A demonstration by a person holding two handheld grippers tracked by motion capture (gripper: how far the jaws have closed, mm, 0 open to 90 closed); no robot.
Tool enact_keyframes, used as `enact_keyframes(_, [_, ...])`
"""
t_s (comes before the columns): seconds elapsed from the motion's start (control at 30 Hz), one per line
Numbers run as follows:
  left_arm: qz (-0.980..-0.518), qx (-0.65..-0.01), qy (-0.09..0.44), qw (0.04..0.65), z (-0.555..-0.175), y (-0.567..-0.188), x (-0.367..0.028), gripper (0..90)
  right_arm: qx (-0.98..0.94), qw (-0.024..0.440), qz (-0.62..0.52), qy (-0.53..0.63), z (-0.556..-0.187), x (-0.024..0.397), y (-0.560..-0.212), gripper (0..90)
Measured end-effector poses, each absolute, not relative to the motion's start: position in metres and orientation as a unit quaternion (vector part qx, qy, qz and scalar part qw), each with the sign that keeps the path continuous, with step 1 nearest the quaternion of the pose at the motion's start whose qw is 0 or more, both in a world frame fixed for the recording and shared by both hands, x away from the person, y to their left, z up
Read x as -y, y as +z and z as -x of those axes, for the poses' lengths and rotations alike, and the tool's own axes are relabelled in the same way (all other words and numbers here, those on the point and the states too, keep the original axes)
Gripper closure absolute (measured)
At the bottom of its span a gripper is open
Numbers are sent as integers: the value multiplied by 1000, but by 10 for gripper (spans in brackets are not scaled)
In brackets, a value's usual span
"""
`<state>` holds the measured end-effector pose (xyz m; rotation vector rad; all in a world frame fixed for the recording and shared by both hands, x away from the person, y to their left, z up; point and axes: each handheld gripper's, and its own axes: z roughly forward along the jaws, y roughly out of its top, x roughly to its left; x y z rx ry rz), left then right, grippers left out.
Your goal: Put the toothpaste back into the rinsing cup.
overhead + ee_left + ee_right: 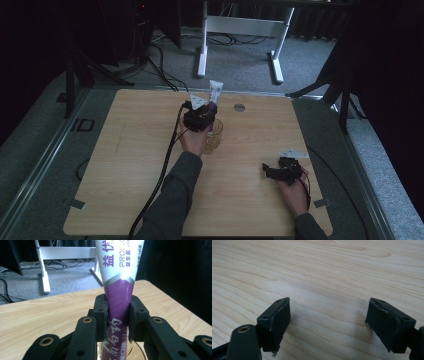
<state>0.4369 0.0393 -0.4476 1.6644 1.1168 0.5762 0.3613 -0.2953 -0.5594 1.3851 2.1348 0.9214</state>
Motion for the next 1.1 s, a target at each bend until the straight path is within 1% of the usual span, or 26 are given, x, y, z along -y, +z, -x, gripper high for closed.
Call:
enact_keyframes(0.33, [-706, -452, 245, 487, -433, -451, -41, 715, -770, 216, -500, 332, -361, 295, -559, 195])
enact_keyframes(1.1, [-740, -444, 231, 449, -427, -472, -41, 705, -771, 217, -499, 332, -361, 295, -559, 195])
